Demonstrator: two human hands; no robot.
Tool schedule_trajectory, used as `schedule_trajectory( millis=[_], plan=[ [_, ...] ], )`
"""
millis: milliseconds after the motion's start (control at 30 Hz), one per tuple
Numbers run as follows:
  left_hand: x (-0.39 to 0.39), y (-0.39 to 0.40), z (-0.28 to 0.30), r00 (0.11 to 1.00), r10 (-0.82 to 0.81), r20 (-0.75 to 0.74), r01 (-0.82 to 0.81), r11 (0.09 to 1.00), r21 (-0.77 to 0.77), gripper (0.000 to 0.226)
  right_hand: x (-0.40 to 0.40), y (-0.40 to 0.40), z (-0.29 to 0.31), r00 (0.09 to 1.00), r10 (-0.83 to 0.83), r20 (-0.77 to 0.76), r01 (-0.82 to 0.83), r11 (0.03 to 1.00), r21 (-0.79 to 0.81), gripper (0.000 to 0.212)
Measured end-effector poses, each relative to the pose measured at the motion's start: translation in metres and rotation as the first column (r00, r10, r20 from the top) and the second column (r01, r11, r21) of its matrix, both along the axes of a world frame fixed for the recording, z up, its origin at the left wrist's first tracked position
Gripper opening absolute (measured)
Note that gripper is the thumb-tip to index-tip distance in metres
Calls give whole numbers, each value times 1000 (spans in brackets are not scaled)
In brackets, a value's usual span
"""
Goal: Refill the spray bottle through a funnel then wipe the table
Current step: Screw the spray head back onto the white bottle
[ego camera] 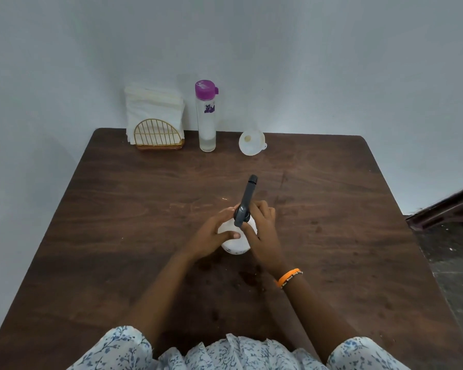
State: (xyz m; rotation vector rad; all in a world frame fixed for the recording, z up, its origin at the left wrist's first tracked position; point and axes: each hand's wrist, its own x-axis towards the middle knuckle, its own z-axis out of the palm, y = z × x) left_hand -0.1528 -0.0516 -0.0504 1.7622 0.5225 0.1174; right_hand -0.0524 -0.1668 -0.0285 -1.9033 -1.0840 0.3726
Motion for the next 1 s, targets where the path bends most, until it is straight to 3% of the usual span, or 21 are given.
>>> schedule_trajectory(
  millis=[167, 400, 567, 733, 1000],
  plan=[
    [0, -9, -3, 991, 119, 56, -120, 992, 25, 58, -9, 4, -4, 989, -140, 37, 138, 990, 36, 35],
    [1, -21, -7, 965, 221, 137, -231, 971, 60, 47, -27, 10, -5, 948, -316, 30, 314, 947, 64, 33],
    [2, -30, -12, 946, 291, 143, -309, 942, 129, 41, -26, 12, -3, 929, -337, 153, 339, 941, 13, 32],
    [4, -39, -4, 923, 344, 174, -378, 893, 243, 36, -28, 16, -5, 919, -359, 160, 364, 932, 1, 35],
    [4, -39, 0, 911, 384, 152, -411, 872, 265, 35, -24, 16, -5, 929, -319, 185, 328, 945, -17, 38]
  ],
)
